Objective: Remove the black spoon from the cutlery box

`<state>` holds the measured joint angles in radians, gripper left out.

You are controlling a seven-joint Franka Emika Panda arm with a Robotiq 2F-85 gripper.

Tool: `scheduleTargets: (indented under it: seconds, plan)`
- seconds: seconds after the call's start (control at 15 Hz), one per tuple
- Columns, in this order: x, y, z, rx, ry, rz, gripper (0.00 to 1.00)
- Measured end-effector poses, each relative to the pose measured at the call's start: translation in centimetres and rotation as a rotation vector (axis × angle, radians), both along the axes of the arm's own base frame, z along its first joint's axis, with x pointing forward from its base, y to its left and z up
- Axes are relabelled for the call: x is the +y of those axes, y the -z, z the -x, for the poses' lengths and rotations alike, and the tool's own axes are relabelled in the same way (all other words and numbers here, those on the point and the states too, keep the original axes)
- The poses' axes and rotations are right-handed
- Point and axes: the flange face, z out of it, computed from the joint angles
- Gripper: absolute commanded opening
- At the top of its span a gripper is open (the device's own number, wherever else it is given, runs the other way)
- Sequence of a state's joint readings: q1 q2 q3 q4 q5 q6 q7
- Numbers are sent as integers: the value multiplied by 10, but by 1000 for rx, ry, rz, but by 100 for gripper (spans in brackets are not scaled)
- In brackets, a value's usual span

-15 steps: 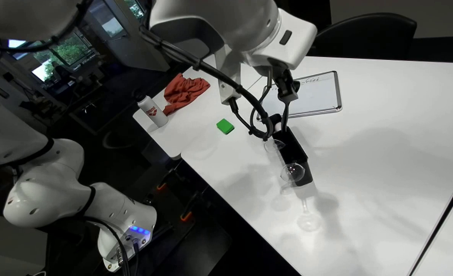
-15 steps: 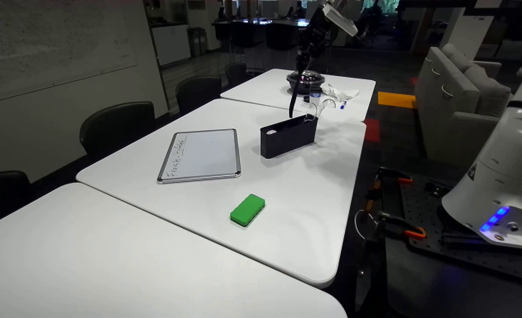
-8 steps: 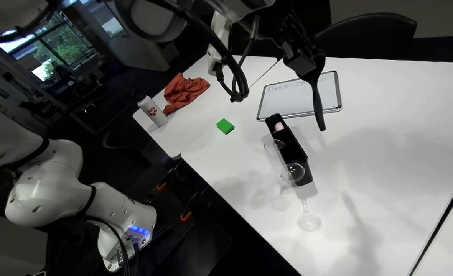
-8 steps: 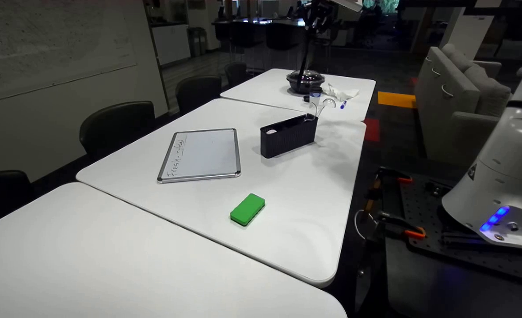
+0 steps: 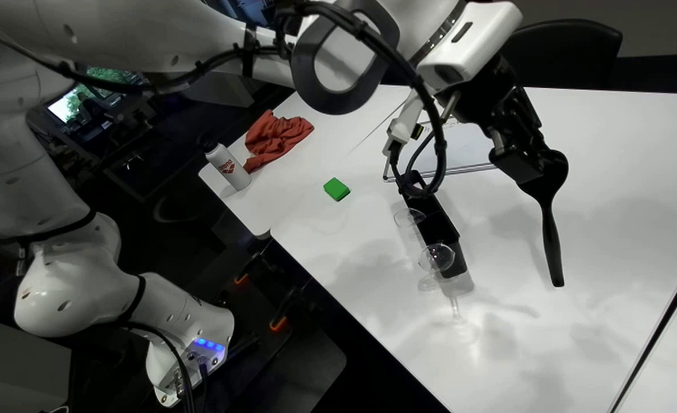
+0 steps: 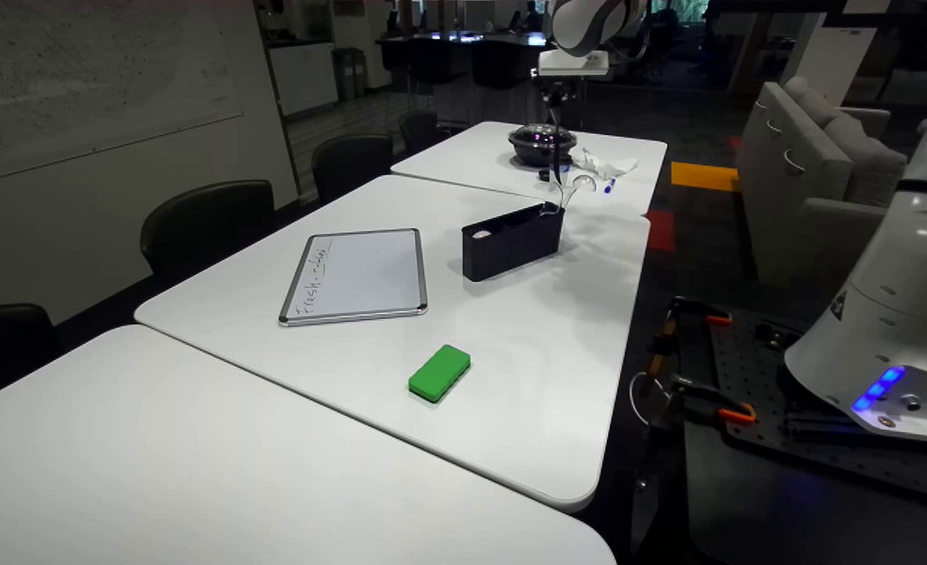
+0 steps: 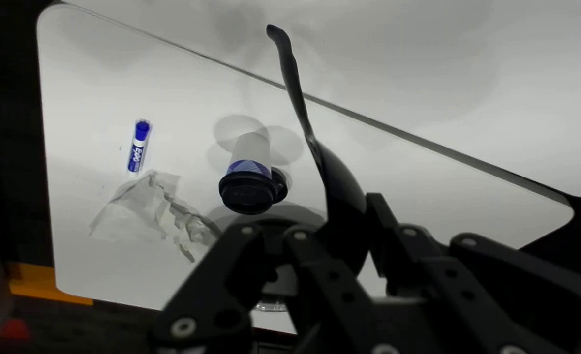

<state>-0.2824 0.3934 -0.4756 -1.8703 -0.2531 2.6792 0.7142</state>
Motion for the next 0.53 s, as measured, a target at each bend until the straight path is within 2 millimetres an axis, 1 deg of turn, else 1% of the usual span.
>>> scheduleTargets:
  seconds: [0.13,0.27,0.4,0.53]
  plan:
    - [-10,33,-16,45,81,42,2]
    - [-14,62,-33,113,156,72,2]
    - [-12,84,-48,197,215,88,2]
    - [-10,100,-61,285,252,94,2]
